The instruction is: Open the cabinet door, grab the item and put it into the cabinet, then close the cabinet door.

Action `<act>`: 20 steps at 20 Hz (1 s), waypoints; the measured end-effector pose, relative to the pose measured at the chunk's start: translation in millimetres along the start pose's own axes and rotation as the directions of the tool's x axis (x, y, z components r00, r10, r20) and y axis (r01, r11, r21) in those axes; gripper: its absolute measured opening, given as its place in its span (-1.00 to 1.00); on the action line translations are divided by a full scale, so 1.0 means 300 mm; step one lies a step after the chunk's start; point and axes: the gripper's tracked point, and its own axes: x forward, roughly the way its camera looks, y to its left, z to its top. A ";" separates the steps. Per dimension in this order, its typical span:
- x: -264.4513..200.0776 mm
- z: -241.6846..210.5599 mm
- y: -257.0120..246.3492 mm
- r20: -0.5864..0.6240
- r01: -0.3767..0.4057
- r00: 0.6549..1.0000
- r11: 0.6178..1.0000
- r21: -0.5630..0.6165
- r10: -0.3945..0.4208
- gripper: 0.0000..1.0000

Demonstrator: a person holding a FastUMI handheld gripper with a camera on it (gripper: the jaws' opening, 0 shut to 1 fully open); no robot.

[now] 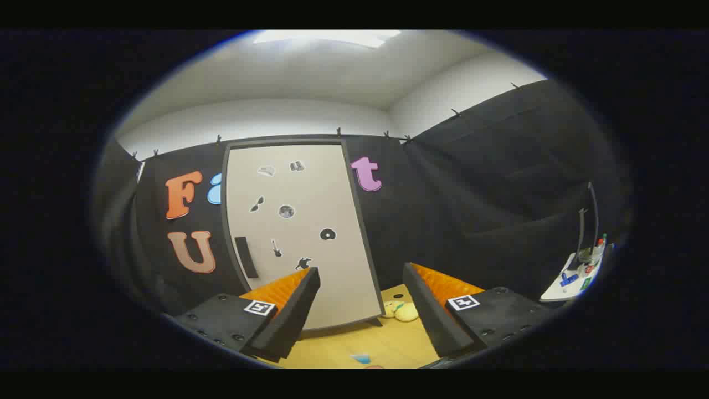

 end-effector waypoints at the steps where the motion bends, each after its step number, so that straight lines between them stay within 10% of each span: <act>1: -0.006 -0.008 0.005 -0.009 -0.005 1.000 1.000 -0.008 0.005 0.95; 20: -0.058 -0.082 0.063 -0.068 -0.090 0.994 0.995 -0.031 0.088 0.95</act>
